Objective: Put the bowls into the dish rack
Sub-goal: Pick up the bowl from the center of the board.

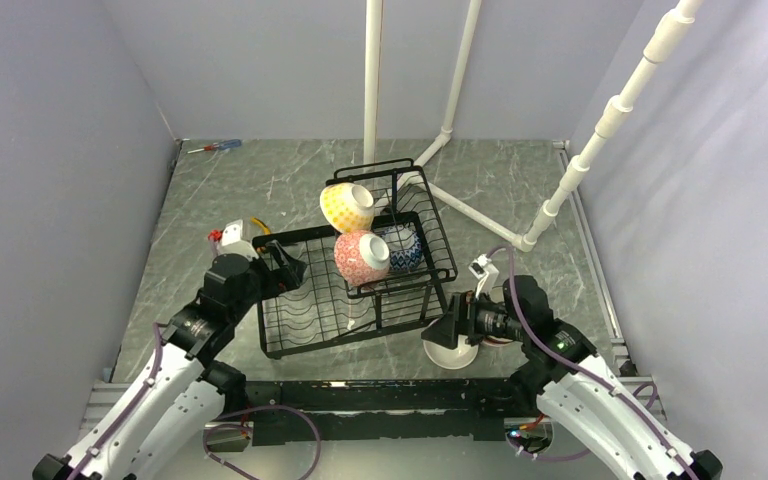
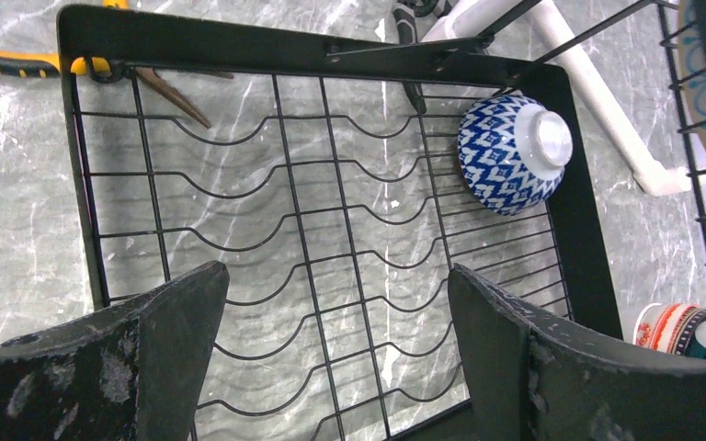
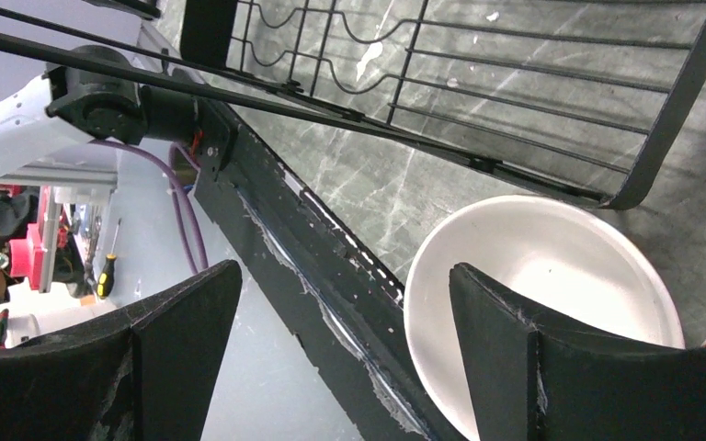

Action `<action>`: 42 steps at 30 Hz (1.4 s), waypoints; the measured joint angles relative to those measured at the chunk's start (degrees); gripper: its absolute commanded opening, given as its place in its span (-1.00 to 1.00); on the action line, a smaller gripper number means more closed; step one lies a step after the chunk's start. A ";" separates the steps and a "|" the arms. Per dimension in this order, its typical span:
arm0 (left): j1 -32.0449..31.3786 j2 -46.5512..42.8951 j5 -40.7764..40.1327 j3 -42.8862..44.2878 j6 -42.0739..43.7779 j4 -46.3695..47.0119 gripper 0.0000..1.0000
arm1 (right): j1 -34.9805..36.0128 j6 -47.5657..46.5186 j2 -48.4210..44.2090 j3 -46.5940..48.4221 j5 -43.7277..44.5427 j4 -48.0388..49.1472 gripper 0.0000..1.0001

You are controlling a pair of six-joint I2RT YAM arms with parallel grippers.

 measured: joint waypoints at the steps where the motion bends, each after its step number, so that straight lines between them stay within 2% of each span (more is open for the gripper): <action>1: 0.02 -0.42 0.31 0.35 0.44 -0.28 0.89 | 0.09 0.07 0.17 -0.26 0.00 0.09 0.71; 11: 0.02 -7.19 0.98 3.65 4.37 -5.35 0.89 | 0.90 0.68 1.16 -0.81 -0.02 0.02 0.71; 22: 0.00 -9.92 10.73 11.15 16.68 -5.51 0.89 | 1.03 0.57 0.02 0.83 -0.94 0.48 0.77; 26: 0.02 -9.60 16.52 13.94 22.84 -3.04 0.89 | 1.07 0.17 -0.22 2.27 -1.40 1.07 0.79; 32: 0.02 -6.99 30.16 14.75 31.95 3.80 0.89 | 1.07 -0.46 -1.14 3.37 -1.64 1.38 0.81; 39: -0.28 1.92 47.52 16.90 38.34 14.49 0.89 | 1.07 -0.44 -3.32 4.37 -0.83 1.22 0.82; 42: -2.12 4.68 52.22 16.92 40.17 20.20 0.89 | 1.07 -0.42 -3.87 6.45 1.53 0.20 0.82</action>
